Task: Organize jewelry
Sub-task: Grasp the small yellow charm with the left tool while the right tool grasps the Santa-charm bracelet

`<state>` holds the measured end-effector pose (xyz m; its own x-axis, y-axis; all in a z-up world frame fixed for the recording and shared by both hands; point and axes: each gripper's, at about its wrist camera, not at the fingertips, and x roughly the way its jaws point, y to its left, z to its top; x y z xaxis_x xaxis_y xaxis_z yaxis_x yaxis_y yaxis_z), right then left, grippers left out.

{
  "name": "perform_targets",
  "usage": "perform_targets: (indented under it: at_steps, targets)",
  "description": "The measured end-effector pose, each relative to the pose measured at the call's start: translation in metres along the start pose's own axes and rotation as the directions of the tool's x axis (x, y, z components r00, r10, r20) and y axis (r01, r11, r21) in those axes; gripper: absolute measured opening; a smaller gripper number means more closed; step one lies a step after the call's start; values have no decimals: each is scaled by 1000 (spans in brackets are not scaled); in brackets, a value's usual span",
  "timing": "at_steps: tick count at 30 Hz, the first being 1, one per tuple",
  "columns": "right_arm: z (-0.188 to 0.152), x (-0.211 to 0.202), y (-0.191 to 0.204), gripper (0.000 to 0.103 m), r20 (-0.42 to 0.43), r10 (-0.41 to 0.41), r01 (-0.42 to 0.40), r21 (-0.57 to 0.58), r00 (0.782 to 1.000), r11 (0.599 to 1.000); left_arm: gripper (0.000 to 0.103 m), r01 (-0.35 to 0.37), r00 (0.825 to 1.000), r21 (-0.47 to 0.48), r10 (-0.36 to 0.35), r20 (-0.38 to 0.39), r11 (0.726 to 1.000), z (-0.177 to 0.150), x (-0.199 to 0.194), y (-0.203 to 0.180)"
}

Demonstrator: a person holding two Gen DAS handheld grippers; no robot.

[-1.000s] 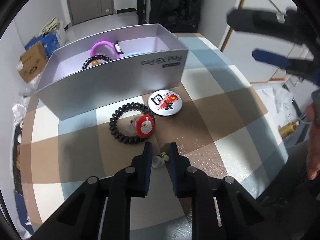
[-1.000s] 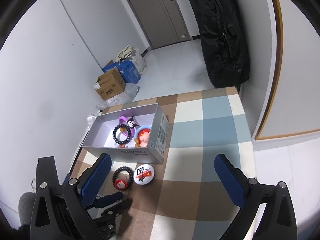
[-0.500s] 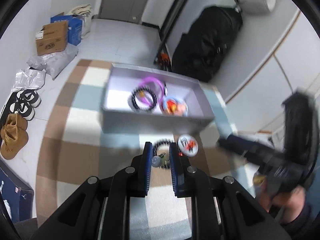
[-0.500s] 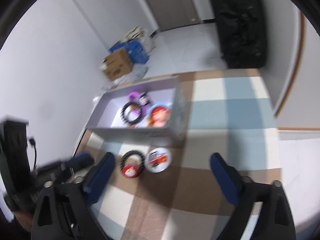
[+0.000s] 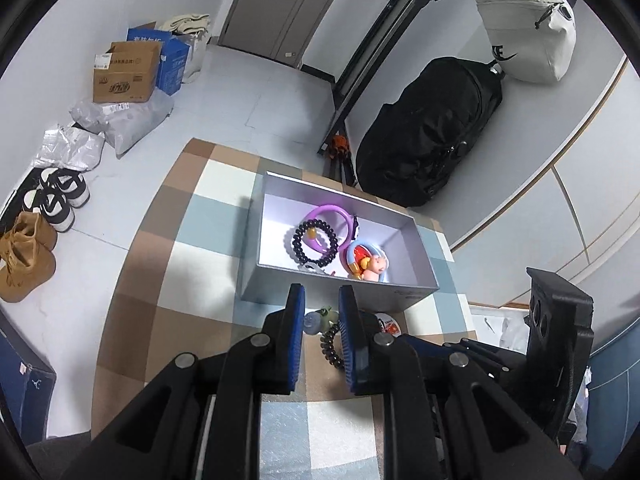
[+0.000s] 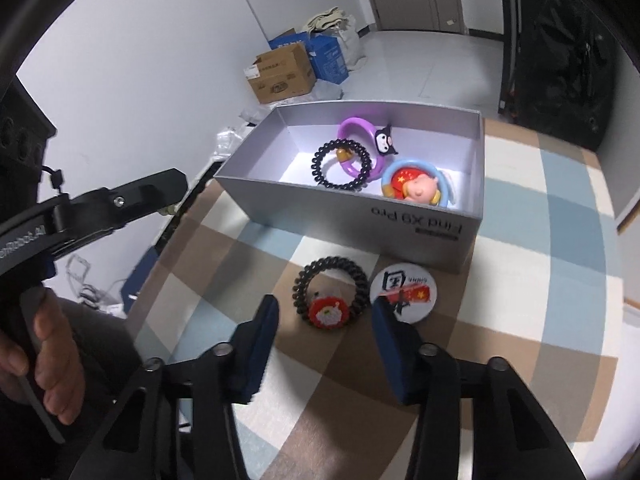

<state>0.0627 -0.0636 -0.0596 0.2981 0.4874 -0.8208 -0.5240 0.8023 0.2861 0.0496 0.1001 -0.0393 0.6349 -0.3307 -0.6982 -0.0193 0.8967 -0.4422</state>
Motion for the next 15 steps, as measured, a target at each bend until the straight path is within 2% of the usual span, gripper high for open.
perform_targets:
  at_steps: [7, 11, 15]
  targets:
    - [0, 12, 8, 29, -31, -30, 28, -47, 999, 998, 12, -6, 1000, -27, 6, 11, 1000, 3, -3, 9]
    - [-1, 17, 12, 19, -37, -69, 66, -92, 997, 994, 12, 5, 1000, -57, -5, 1, 998, 4, -1, 13]
    - [-2, 15, 14, 17, -31, -90, 86, -114, 995, 990, 12, 3, 1000, -53, -3, 5, 999, 5, -1, 12]
